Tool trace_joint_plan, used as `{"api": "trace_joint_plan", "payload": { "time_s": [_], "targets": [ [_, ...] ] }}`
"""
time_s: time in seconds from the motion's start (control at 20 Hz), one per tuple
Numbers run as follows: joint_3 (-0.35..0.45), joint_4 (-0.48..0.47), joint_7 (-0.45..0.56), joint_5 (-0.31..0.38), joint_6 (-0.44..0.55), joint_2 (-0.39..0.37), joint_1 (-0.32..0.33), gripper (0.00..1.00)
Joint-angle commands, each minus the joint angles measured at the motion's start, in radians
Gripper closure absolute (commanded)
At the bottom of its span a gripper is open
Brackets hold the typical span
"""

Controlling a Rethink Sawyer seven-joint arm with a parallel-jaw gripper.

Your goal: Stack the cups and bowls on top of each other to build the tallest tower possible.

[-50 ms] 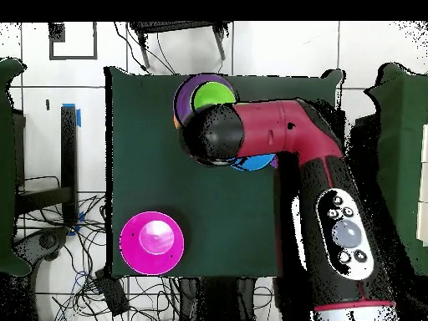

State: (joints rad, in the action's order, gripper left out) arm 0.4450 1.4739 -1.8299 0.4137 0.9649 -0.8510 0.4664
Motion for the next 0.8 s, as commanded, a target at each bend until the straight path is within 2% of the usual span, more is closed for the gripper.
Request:
{"api": "trace_joint_plan", "payload": {
  "time_s": [0.05, 0.2, 0.55, 0.8],
  "targets": [
    [-0.064, -0.207, 0.070, 0.151, 0.262, 0.050, -0.072, 1.00],
    [-0.069, -0.211, 0.083, 0.178, 0.250, 0.048, -0.071, 1.00],
    [-0.066, -0.184, 0.069, 0.193, 0.224, 0.044, -0.065, 1.00],
    [-0.062, -0.189, 0.121, 0.219, 0.187, 0.056, -0.036, 1.00]
  ]
}}
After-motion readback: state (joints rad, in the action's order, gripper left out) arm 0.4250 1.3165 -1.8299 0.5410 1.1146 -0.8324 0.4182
